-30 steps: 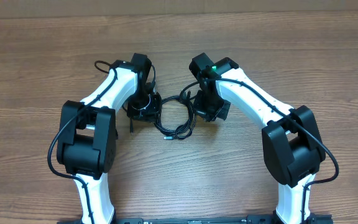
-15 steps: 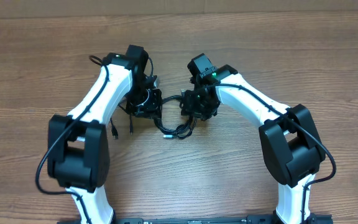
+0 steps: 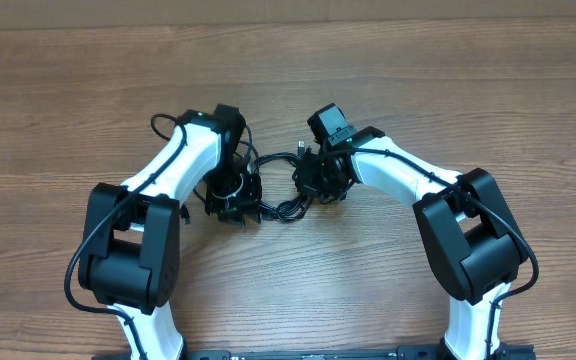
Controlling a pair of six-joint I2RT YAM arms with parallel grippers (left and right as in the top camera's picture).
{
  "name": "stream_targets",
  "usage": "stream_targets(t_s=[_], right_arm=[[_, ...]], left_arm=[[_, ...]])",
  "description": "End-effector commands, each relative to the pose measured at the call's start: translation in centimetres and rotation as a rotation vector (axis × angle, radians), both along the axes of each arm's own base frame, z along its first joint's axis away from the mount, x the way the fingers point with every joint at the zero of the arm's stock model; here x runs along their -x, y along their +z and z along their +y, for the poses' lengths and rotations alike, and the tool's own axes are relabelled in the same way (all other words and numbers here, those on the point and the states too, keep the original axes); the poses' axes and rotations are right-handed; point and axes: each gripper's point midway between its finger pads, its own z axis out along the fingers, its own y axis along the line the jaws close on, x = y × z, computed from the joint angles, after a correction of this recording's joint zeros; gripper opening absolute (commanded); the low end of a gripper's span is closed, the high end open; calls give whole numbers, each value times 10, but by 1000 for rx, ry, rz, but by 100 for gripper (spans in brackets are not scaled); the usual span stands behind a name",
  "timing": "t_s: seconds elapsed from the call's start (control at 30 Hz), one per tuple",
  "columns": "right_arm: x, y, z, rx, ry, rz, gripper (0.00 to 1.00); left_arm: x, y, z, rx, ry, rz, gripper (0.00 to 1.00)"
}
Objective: Untangle cables
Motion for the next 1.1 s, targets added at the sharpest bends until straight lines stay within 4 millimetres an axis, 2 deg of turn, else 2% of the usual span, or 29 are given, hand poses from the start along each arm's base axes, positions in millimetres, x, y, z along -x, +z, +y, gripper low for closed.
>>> stream_targets(t_s=[0.0,0.07,0.17,0.23,0.33,0.37,0.4,0.43,0.47,0.6,0.77,0.9,1.07], right_arm=[[22,-8,1,-27,-164,161,4],[22,-1,17,-102,-123,159,4],[23,20,42,-241,25,110,4],[14,34,42,-233,60,46,4],[4,63,44,-253,109,-54,4],[0,77,43,-267,131,-101,7],[0,82,42,-266,143,-123,10],[-1,84,40,-255,145,-134,18],[0,83,36,-232,140,-134,24],[2,66,17,-105,122,-125,33],[-4,48,-3,41,82,-144,34],[3,33,2,64,102,-117,34],[0,21,10,94,119,-150,34]], left_arm=[[5,-3,0,-19,45,18,33],[4,-3,1,-18,49,16,32],[-3,1,6,-11,75,10,23],[-9,5,12,-8,97,0,18],[-18,13,18,0,125,-32,18],[-21,17,20,2,137,-44,19],[-21,18,21,-4,145,-45,20],[-21,18,22,-5,151,-44,21],[-21,18,22,-6,154,-43,23],[-18,14,29,-63,170,-36,26],[-12,3,39,-174,251,-15,34],[-8,-7,42,-228,386,14,37],[-10,-19,40,-249,519,18,43]])
